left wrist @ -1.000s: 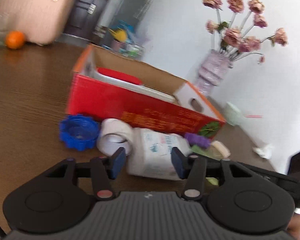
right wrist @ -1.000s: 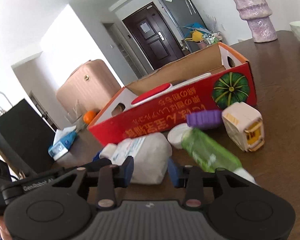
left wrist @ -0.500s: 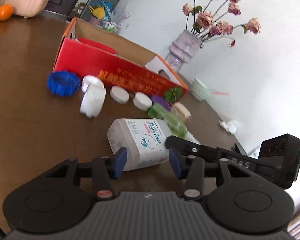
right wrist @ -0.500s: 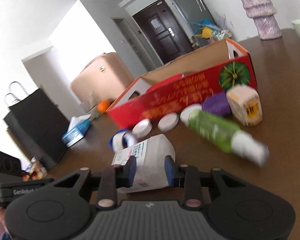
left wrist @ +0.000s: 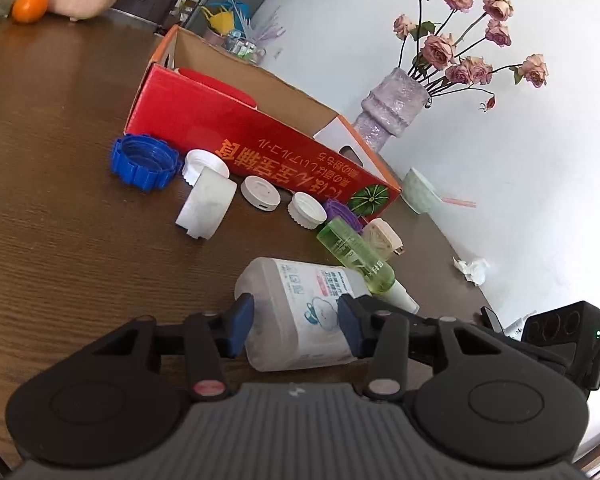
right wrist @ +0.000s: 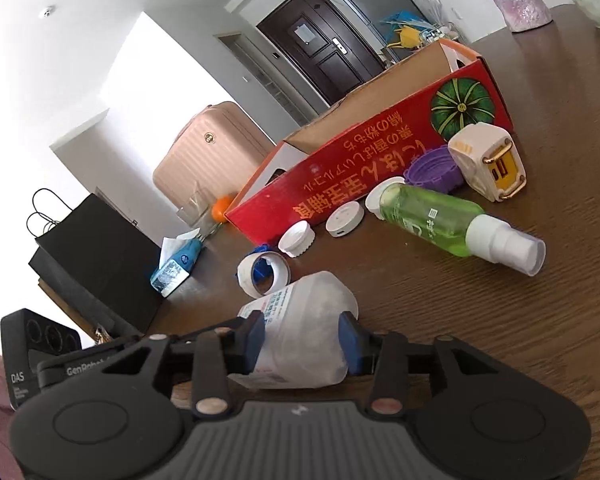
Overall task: Organize rigid objects
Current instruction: 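Carry the white bottle with both grippers into the box and release it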
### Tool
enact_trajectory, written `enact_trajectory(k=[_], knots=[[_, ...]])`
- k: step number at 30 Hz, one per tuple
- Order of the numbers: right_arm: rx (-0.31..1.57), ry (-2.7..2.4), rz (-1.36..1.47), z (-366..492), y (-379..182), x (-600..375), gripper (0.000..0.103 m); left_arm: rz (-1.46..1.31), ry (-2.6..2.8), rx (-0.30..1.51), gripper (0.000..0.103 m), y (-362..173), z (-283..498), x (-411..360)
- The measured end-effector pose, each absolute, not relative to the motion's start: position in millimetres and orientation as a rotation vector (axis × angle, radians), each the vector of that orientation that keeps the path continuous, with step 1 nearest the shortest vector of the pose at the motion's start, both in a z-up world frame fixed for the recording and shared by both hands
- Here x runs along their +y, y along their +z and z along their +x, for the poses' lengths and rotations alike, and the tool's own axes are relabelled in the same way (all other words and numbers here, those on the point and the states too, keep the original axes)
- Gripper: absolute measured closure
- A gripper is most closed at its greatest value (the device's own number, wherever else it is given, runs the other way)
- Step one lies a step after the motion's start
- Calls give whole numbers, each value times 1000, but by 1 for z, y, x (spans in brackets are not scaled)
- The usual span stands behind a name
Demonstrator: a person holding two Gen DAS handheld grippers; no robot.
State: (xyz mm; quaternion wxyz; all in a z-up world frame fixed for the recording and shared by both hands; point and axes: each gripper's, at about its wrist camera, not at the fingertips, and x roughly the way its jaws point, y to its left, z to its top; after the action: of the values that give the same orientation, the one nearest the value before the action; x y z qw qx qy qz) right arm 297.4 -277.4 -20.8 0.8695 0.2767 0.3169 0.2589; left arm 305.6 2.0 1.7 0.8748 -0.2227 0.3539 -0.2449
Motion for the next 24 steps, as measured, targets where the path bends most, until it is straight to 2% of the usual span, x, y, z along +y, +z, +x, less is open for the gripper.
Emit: enact_trajectory(k=[5, 10, 18, 24], knots=[[656, 540, 574, 291, -15, -282, 71, -470, -520, 686, 63, 12, 294, 3], [580, 522, 511, 302, 13, -280, 72, -443, -511, 641, 63, 35, 312, -6], [436, 477, 397, 370, 75, -286, 72, -390, -524, 510, 63, 88, 386, -30], [488, 470, 409, 451, 78, -284, 72, -367, -471, 521, 62, 99, 461, -42]])
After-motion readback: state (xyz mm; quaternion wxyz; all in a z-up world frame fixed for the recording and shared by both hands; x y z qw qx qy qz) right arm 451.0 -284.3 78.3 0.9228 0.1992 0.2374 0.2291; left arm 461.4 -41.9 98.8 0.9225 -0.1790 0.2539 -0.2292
